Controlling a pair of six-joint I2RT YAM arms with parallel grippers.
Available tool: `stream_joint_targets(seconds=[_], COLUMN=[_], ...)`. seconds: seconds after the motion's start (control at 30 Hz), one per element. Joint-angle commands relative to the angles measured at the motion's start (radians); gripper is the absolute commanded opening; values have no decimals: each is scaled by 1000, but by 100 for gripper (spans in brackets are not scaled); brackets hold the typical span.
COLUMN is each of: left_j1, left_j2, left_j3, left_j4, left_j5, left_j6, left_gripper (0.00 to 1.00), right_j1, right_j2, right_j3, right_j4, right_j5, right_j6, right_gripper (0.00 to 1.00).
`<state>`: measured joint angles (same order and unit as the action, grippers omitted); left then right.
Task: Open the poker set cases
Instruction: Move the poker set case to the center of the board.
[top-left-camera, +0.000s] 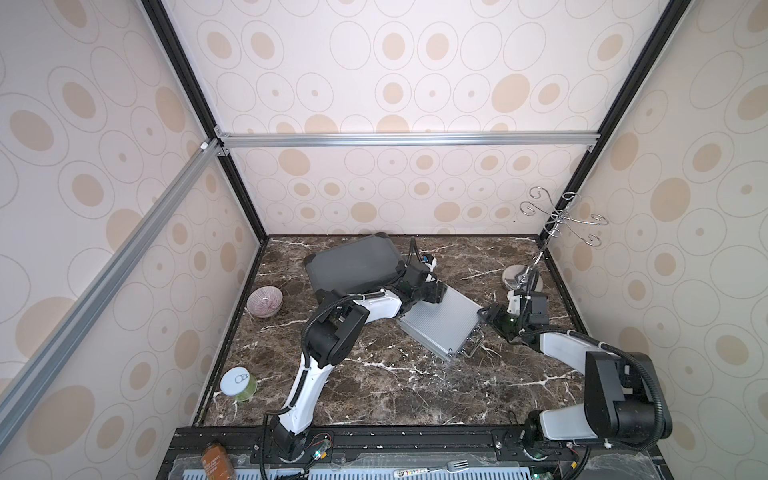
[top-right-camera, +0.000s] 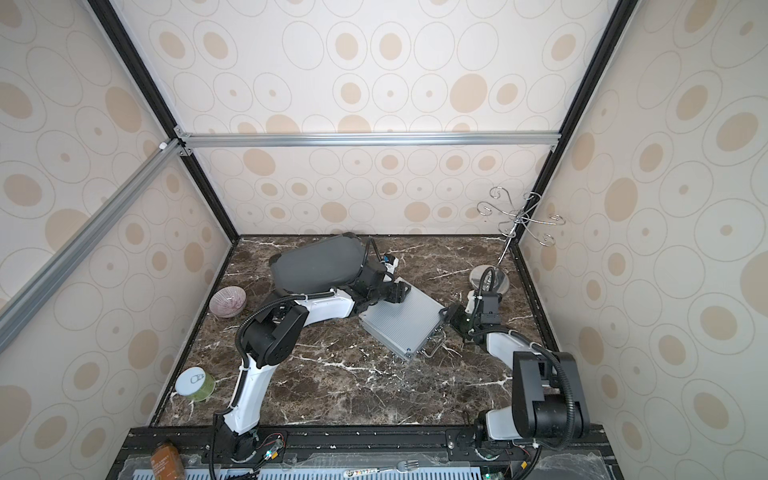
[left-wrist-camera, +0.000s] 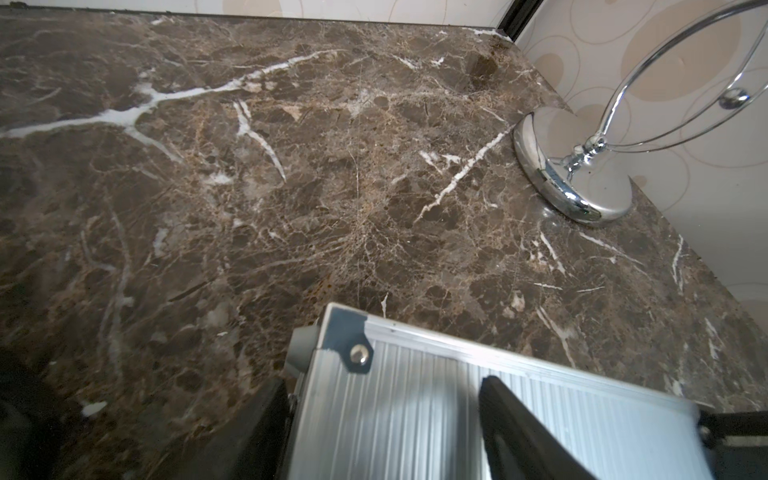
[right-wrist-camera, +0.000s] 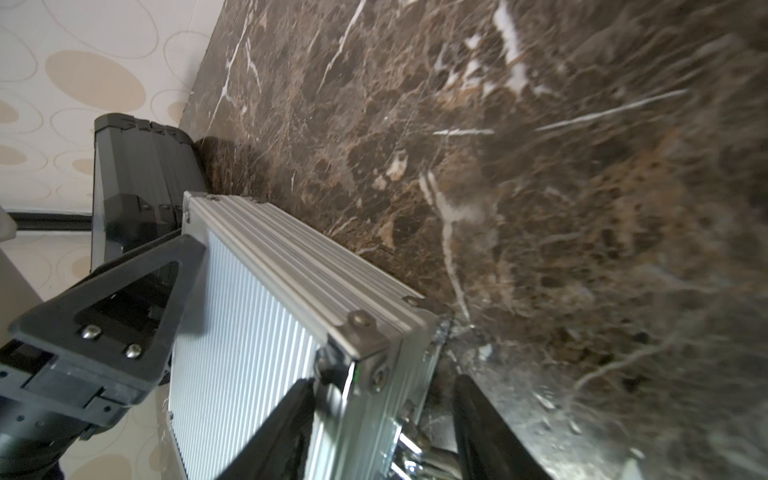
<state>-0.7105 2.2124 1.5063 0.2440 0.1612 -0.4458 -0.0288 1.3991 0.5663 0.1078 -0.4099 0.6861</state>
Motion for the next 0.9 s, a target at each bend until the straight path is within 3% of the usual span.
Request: stream_joint_targets(seconds=[0.0,0.13,0.27,0.47,0.57,0.7,0.87], left_j1=[-21,-24,-37,-79,-96,-124,-172], left_j2=[-22,-100,-216,-396,-477,-557,-549], left_j3=[57,16,-89,-301,-413,-554,-583], left_j4=[-23,-10,30,99,107,124,73], left_j5=[-17,-82,-171,-334,-398,-403,-381], left_j6=[34,43,38,-40,-141,-306,-387], left_gripper=[78,87,100,100,100,100,100], right_j1=[-5,-7,-6,-8,-7,-7,-7], right_j2=[-51,-105,-93,7,73,160,217], right_j3=[-15,-26,-20,45,96,158,202], right_j4=[-67,-62,6,97,107,106,98], right_j5=[57,98,62,-52,-112,-167,-197], right_j6=[-23,-69,-121,-183,-212,-230,-256], right_gripper=[61,70,76,76,79,79,78])
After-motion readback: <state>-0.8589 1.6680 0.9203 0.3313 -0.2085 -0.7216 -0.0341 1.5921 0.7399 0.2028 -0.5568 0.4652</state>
